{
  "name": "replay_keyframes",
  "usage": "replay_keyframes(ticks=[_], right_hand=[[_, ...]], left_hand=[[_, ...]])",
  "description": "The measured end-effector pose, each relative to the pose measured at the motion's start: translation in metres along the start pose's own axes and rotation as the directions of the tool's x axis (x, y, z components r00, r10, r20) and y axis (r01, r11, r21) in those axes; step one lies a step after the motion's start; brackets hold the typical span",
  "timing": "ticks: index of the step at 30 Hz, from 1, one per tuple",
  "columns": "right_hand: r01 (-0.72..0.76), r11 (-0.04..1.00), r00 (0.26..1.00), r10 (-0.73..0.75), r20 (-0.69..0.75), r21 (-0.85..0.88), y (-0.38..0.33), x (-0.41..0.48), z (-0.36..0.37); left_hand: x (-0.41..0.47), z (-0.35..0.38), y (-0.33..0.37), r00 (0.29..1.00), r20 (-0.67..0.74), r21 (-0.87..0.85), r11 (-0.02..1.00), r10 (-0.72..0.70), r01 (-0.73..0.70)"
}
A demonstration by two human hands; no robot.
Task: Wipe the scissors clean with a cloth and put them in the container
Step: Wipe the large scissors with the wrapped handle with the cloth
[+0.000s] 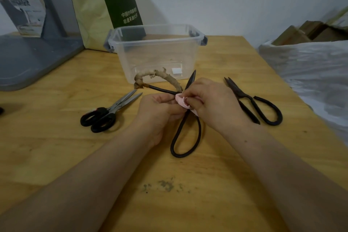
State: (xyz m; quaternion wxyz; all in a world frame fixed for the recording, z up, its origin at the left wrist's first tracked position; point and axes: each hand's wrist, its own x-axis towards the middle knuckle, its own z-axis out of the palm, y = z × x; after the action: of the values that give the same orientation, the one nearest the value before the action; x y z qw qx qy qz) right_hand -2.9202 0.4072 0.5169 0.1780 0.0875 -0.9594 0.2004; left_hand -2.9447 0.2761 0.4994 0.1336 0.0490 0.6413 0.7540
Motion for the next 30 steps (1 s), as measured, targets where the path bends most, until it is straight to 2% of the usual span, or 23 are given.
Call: replay_keyframes(ticks=[6, 10, 16, 26, 30], right_hand=[[-0.141, 0.987, 0.989, 0.144, -0.041, 0.073, -0.005, 0.005, 0.001], [-0.149, 0.987, 0.987, 0.152, -0.056, 0.056, -0.011, 0.008, 0.006], [-0.268, 0.957, 0.959, 0.276, -0.068, 0.111, -0.008, 0.014, -0.001], [-0.258, 0.962, 0.964, 0.263, -0.046, 0.092, -0.001, 0.011, -0.003], [-0.239, 0.957, 0.969, 0.245, -0.021, 0.166, 0.004, 0.008, -0.007]], left_hand=[[0.000, 0.003, 0.000, 0.999, -0.037, 0.008, 1.000, -0.004, 0.004], [0.000, 0.004, 0.001, 0.998, -0.057, 0.027, 1.000, -0.001, 0.003], [-0.004, 0.011, 0.001, 0.997, -0.077, 0.008, 1.000, 0.016, -0.016], [-0.004, 0.010, -0.002, 0.994, -0.103, -0.029, 0.999, -0.032, 0.029], [-0.002, 0.011, -0.002, 0.994, -0.103, -0.039, 0.999, -0.040, 0.036]])
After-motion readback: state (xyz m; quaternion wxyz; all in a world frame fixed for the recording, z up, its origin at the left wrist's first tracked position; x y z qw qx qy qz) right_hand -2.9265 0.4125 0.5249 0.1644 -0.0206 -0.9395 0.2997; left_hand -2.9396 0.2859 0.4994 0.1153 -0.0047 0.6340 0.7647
